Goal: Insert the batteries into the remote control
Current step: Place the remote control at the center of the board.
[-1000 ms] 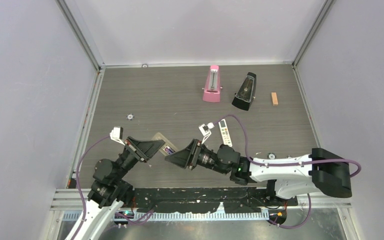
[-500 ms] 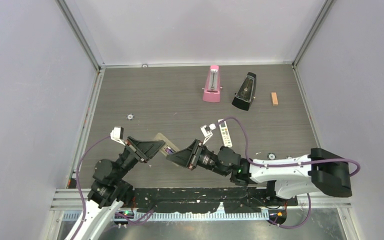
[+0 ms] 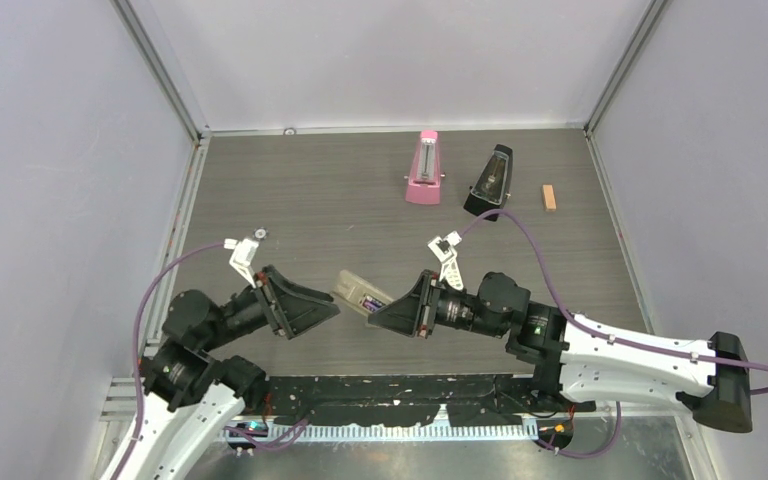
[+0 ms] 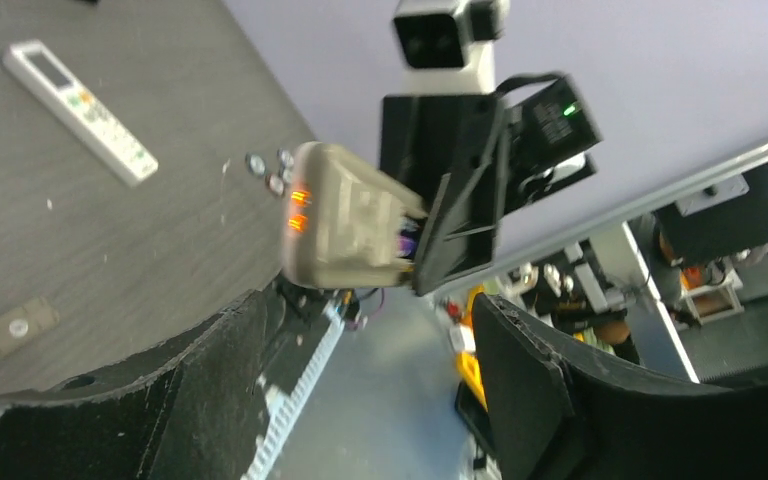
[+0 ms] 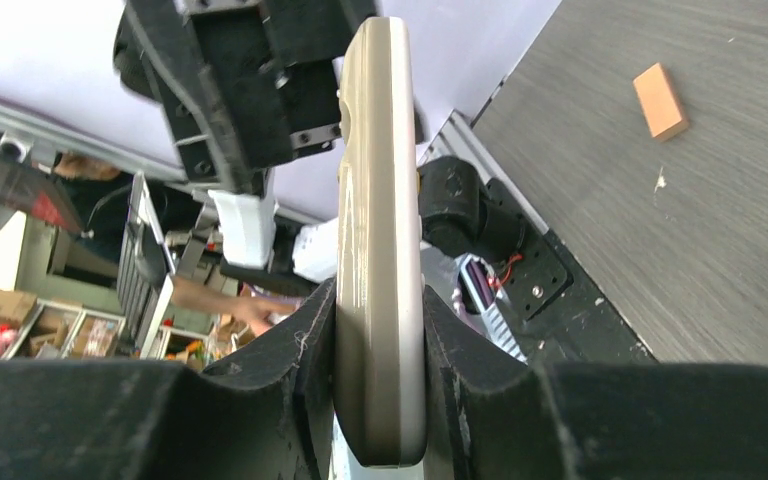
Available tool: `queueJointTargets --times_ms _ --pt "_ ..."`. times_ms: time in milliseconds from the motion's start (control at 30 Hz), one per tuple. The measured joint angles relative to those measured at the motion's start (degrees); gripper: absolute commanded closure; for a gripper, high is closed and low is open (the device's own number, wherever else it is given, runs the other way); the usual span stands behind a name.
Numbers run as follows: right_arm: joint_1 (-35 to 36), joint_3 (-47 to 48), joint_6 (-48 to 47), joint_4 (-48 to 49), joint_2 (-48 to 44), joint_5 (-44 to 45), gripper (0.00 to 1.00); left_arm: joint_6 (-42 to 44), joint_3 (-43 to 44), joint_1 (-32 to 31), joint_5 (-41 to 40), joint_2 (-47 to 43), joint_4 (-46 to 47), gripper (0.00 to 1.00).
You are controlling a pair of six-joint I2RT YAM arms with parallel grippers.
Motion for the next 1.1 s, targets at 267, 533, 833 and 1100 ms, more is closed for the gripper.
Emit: queueJointTargets --times_ms 267,533,833,1100 --pt "0.0 0.7 -2.0 -4.8 -1.4 -7.3 0.94 5.9 0.1 0.0 7.5 4.6 -4.2 0.27" --pt "-0.1 1.1 -2.6 -5.1 1.7 -12.0 0.94 6.0 0.0 0.0 11.3 4.6 -3.9 0.46" --pt "-0.6 2.4 -2.6 -3.0 4.7 -16.5 0.94 5.9 -0.9 0.1 14.3 4.6 -3.6 0.64" --pt "-1.2 2.9 -2.9 -2.5 5.9 -19.3 0.86 5.8 -1.7 0.2 15.9 4.8 -3.3 1.0"
